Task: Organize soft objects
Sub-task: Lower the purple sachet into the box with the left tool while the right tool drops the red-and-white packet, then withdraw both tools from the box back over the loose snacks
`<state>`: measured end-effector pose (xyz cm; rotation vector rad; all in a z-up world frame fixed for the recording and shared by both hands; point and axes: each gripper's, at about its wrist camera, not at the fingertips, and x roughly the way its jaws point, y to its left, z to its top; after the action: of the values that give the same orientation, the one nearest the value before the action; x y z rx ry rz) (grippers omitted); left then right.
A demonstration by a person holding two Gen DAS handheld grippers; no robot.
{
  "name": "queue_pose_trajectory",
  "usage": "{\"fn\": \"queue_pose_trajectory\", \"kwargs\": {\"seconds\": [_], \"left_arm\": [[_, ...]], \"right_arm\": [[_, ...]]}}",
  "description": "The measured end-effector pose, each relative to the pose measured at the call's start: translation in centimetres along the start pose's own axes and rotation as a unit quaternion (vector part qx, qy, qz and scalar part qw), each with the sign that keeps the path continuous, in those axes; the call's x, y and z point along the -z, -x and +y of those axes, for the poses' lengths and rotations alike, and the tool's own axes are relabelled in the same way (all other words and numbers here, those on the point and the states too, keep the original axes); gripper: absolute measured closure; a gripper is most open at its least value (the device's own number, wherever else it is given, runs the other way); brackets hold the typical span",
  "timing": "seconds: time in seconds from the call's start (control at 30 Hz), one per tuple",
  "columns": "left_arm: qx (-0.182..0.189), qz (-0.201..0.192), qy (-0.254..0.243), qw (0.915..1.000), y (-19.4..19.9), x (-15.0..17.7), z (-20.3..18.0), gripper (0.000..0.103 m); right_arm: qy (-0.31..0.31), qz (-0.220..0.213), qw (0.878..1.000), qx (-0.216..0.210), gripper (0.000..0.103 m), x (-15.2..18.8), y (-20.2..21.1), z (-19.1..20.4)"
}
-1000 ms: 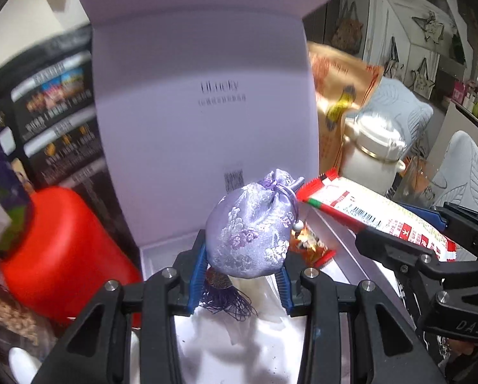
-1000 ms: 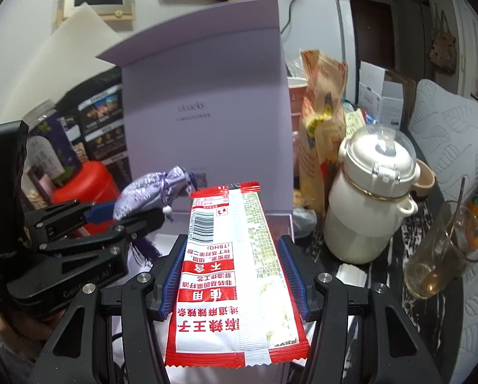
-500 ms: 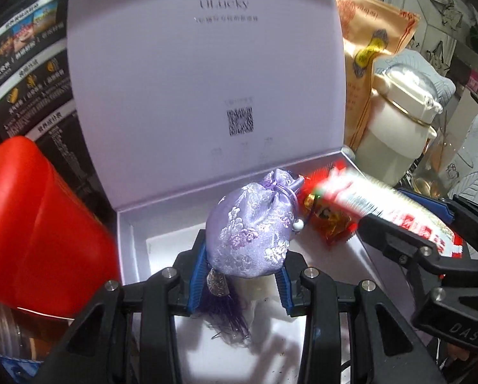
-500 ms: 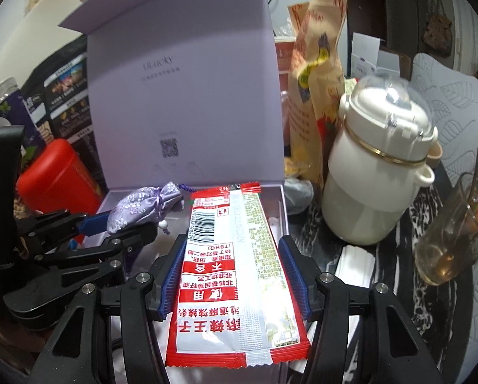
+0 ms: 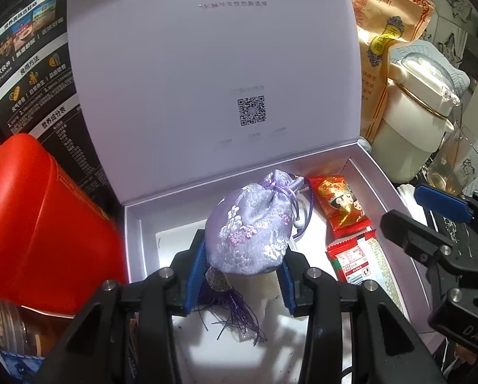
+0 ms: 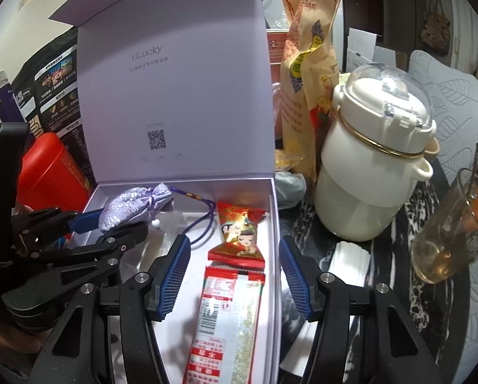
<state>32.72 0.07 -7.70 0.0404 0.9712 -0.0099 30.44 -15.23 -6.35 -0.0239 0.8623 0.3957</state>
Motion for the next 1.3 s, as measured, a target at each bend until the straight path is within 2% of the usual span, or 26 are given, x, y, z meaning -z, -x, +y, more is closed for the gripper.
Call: {"fn": "queue_pose_trajectory", "kwargs": {"seconds": [0.07, 0.13, 0.2, 0.53, 0.63, 0.67, 0.93, 1.07, 1.23, 1.3], "left_arm": [[-0.006, -0.004, 0.001, 1.0000, 0.1, 0.0, 0.0, 0.056], [-0.004, -0.010, 0.002, 0.9999, 0.7, -0.4, -0.1, 0.041], [-0.002, -0.019, 0.004, 0.9998, 1.2, -0.6, -0.1, 0.037], [0.003, -0.052, 0.005, 0.9986, 4.5, -1.1, -1.0, 0.036], [0.013, -0.066, 0.004, 0.9977, 6.2, -0.7, -0.9, 0.036], [0.016, -0.070, 0.004, 0.9974, 7.0, -0.5, 0.3, 0.036], [0.011, -0.112, 0.004, 0.9936, 12.0, -0.2, 0.9, 0.036], [0.014, -0.132, 0.005, 0.9912, 14.5, 0.1, 1.0, 0.036], [0.018, -0.155, 0.000, 0.9877, 17.7, 0.6, 0.9, 0.036], [0.021, -0.168, -0.003, 0.9856, 19.1, 1.0, 0.8, 0.031]], "right_arm": [[-0.001, 0.001, 1.000, 0.001, 0.045, 0.0, 0.2, 0.0], [-0.001, -0.001, 1.000, 0.002, 0.045, 0.0, 0.6, 0.0], [-0.001, -0.005, 1.000, 0.003, 0.045, -0.1, 1.1, 0.0], [0.006, -0.026, 1.000, 0.004, 0.045, -1.0, 3.4, 1.1], [0.009, -0.035, 0.999, 0.003, 0.045, -1.3, 4.6, 1.5], [0.008, -0.039, 0.999, 0.001, 0.045, -1.4, 5.1, 1.6], [0.013, -0.069, 0.998, 0.005, 0.045, -1.9, 8.8, 2.1], [0.014, -0.088, 0.996, 0.005, 0.041, -2.0, 11.1, 2.4], [0.026, -0.109, 0.994, 0.009, 0.041, -1.9, 14.0, 3.2], [0.032, -0.119, 0.992, 0.011, 0.040, -1.7, 15.2, 3.7]]}}
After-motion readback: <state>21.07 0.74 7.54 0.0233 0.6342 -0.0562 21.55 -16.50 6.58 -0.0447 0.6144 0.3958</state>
